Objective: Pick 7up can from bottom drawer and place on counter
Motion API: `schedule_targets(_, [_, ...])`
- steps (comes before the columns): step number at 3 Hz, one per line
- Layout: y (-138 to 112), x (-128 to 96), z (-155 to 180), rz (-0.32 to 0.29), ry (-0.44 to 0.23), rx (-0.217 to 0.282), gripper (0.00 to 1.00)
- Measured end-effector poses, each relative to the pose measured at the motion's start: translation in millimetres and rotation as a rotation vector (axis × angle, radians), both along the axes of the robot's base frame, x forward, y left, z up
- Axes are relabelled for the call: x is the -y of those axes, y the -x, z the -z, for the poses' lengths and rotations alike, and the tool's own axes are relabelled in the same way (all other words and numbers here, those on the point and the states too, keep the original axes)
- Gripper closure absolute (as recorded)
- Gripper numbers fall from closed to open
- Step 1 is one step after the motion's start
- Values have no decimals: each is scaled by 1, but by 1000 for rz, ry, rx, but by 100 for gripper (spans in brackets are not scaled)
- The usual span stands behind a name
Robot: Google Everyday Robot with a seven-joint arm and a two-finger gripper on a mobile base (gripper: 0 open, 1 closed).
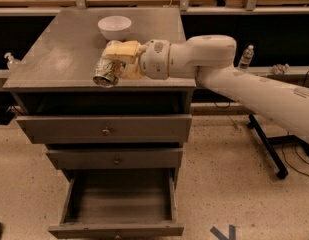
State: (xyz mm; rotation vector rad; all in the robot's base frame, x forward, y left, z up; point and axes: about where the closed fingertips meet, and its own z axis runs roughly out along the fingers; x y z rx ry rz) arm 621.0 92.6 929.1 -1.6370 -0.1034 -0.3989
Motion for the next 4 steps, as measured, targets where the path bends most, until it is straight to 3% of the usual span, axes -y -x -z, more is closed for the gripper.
schedule_targets(2, [-43, 1, -20, 75, 21, -66, 100])
schedule_targets(4, [-79, 14, -6, 164, 77, -193, 100])
